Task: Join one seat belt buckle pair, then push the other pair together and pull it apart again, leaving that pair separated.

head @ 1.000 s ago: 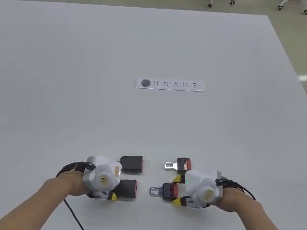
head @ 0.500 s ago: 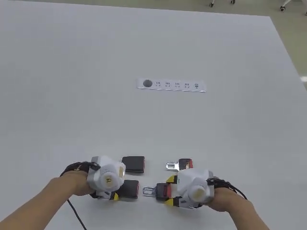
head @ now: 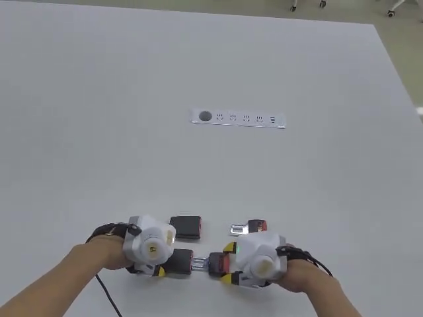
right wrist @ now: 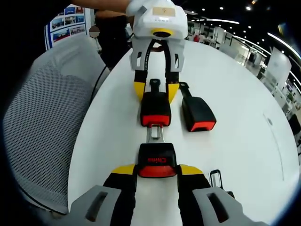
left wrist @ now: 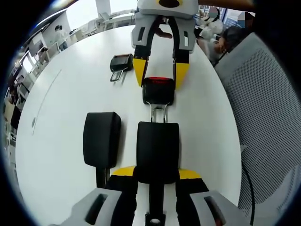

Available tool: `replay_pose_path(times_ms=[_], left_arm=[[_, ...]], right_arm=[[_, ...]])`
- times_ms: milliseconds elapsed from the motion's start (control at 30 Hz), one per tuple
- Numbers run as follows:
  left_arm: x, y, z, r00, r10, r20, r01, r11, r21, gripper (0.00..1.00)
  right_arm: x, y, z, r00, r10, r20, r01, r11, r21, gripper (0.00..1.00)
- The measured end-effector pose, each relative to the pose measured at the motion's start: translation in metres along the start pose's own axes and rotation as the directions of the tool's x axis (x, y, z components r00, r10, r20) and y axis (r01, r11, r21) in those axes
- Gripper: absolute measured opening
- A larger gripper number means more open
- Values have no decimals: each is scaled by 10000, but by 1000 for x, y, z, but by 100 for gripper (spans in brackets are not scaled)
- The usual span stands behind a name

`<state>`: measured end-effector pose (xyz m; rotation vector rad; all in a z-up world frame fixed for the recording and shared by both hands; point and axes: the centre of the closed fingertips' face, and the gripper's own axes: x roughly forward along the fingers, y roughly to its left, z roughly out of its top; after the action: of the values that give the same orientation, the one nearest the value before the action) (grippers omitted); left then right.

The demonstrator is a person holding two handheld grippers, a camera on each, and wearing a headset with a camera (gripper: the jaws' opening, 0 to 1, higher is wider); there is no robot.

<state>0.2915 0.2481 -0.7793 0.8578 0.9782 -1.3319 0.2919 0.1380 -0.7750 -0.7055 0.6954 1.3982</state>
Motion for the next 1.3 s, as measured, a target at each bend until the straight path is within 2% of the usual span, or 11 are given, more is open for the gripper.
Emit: replay_pose_path(times_ms=[167, 533, 1033, 1300], left_arm=[[-3, -2, 3, 10000, 3, 12, -3, 10000, 15, 32], [-4, -3, 5, 10000, 23, 48, -23, 10000, -18, 32], [-3, -2, 4, 9999, 71, 132, -71, 10000, 14, 32], [-4, -2, 5, 9998, 81, 207, -82, 10000, 27, 32]], right_arm=[[-1, 1, 1, 10000, -26, 2, 26, 10000, 4, 31], [3, 1, 17, 9995, -6, 312, 5, 10000, 47, 30], [5, 1, 15, 9993, -134, 337, 132, 9999, 72, 30], [4, 3, 14, 9980, -267, 573, 266, 9996, 30, 30]])
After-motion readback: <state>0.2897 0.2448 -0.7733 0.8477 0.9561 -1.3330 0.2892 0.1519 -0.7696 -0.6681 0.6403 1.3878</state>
